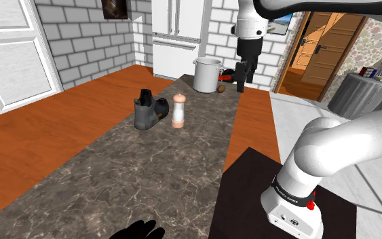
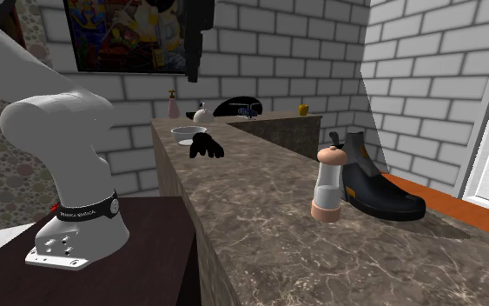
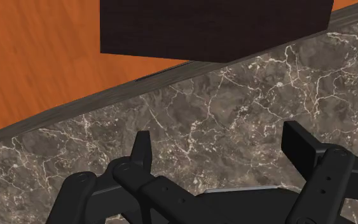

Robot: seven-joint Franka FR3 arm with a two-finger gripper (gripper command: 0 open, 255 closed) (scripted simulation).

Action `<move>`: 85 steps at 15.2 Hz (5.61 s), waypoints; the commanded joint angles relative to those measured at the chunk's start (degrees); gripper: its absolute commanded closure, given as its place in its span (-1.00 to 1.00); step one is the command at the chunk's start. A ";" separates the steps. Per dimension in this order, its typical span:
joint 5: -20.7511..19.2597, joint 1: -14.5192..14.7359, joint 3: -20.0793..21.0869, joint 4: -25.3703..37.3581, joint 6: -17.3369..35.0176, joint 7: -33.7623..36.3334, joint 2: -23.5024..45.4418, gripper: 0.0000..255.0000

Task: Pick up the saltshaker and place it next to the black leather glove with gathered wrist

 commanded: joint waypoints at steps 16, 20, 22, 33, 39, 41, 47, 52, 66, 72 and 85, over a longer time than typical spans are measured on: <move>-4.08 -0.94 0.10 11.39 21.24 -1.56 30.10 -1.00; -5.36 -1.07 0.29 17.28 24.47 -1.72 38.58 -1.00; -6.03 -1.06 0.36 20.67 25.65 -1.80 42.85 -1.00; -8.70 -0.73 0.30 34.77 29.65 -2.21 59.79 -1.00; -9.05 -1.02 0.05 32.62 32.82 -1.97 60.79 -1.00; -9.05 -1.02 0.05 32.63 32.81 -1.97 60.79 -1.00; -9.05 -1.02 0.05 32.64 32.80 -1.97 60.79 1.00; -9.06 -1.01 0.05 32.63 32.83 -1.95 60.81 1.00; -8.22 -0.95 0.26 37.88 25.31 -3.50 58.40 1.00; -7.91 -0.87 0.34 41.50 21.03 -4.28 57.67 1.00; -7.57 -0.59 0.46 51.52 11.17 -5.91 57.71 1.00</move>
